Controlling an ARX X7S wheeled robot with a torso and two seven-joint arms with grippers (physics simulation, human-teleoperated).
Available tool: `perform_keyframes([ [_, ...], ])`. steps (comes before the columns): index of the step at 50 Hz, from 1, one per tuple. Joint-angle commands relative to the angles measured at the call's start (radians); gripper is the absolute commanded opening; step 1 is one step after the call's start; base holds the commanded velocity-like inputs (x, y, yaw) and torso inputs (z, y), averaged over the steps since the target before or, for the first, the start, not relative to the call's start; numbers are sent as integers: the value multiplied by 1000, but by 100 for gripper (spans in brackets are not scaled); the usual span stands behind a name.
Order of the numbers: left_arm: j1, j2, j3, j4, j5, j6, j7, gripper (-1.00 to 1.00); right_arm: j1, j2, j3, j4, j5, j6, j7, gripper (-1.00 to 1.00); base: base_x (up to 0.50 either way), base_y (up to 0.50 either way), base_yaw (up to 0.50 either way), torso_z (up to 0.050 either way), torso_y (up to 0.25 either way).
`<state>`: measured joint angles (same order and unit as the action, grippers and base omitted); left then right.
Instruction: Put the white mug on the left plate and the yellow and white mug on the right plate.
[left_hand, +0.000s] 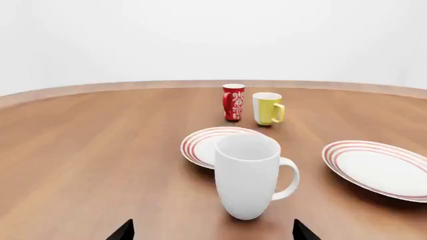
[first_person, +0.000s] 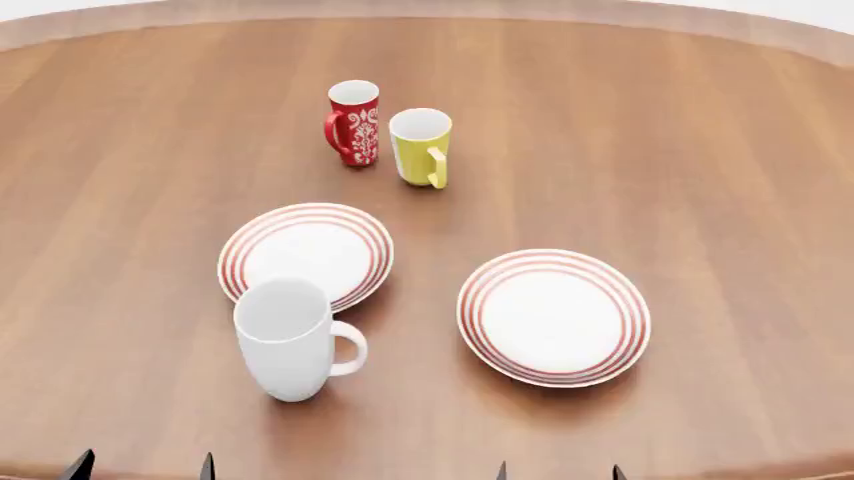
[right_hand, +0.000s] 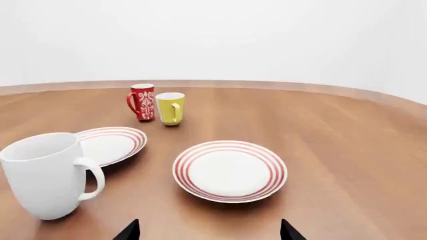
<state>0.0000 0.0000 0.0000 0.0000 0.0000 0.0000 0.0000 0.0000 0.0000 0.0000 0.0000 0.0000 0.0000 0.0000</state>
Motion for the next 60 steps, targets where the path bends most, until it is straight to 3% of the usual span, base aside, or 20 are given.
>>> perform_keyframes([
  [1, -2, -16, 18, -2, -17, 2, -17, 100, -6, 14, -19, 2, 23, -39, 18, 100, 0, 0, 0, 0, 0],
  [4, -2, -29, 37, -2, -43, 5, -13, 100, 22, 21, -24, 13, -4, 61, 92, 100, 0, 0, 0, 0, 0],
  [9, 10, -44, 69, 14, -47, 33, -15, 100, 32, 18, 13, -5, 110, 40, 115, 100, 0, 0, 0, 0, 0],
  [11, 3, -45, 69, 3, -49, 23, -28, 100, 29, 34, -15, -8, 67, 51, 139, 100, 0, 0, 0, 0, 0],
  [14, 0, -50, 75, 5, -48, 2, -27, 100, 22, 42, -34, -21, 71, 46, 119, 100, 0, 0, 0, 0, 0],
  [15, 3, -18, 39, 13, 13, -7, -6, 100, 13, 13, 0, -52, 54, 81, 67, 100, 0, 0, 0, 0, 0],
  [23, -11, -41, 57, 1, -6, -18, -54, 100, 16, 41, -29, -28, 79, 44, 94, 100, 0, 0, 8, 0, 0],
  [60, -31, -83, 126, -35, -45, 3, -122, 100, 38, 97, -99, 27, 139, 5, 118, 100, 18, 2, 500, 0, 0],
])
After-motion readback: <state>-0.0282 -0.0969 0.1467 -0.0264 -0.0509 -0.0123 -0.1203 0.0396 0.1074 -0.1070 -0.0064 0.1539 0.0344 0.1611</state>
